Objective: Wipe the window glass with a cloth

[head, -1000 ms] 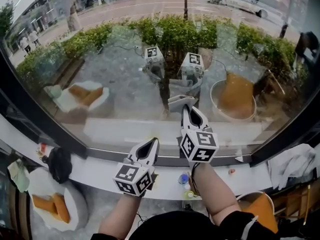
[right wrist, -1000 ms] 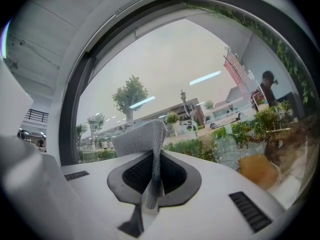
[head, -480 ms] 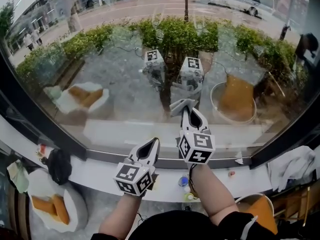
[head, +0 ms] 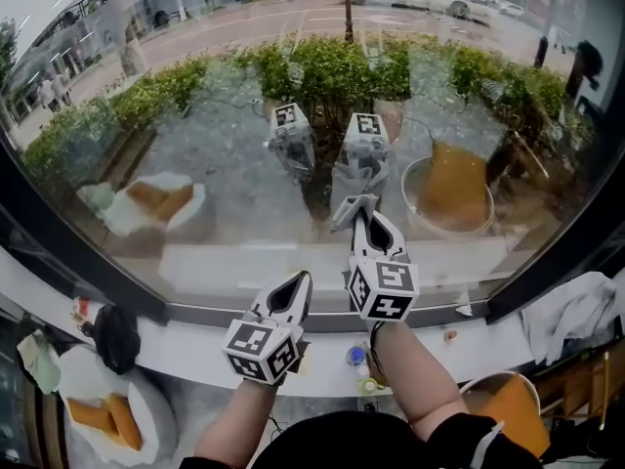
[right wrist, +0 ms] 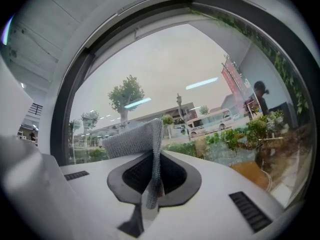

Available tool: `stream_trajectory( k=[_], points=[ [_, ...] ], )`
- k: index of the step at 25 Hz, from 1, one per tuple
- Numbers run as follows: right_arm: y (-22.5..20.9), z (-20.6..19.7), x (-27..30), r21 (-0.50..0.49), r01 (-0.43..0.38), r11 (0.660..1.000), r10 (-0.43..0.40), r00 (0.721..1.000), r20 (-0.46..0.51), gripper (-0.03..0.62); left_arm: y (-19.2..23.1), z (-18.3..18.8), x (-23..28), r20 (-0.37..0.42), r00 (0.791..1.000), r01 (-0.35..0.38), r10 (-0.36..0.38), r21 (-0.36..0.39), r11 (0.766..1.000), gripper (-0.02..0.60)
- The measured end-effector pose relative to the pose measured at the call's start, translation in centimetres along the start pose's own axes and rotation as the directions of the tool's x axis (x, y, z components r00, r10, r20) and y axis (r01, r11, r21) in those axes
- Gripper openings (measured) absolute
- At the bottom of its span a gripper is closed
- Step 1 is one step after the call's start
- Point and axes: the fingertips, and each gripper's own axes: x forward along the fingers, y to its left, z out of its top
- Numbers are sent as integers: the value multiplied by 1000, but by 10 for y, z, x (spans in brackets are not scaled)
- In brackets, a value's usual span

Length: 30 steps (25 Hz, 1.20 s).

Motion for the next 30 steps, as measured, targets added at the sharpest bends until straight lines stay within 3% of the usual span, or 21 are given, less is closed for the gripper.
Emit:
stream_trajectory(
  k=[13,23,30],
  points=[
    [-135,14,-36,-3,128,992,-128,991,21,40,-90,-19,87,-32,990,136,-136,12,991,8],
    [-253,32,-78,-5,253,967,-253,967,21,38,-176,-28,148,-59,968,246,-245,19,969,8],
    [-313,34,-96,-8,325,946,-325,946,6,40,-213,-30,179,-72,952,300,-298,22,954,8]
  ],
)
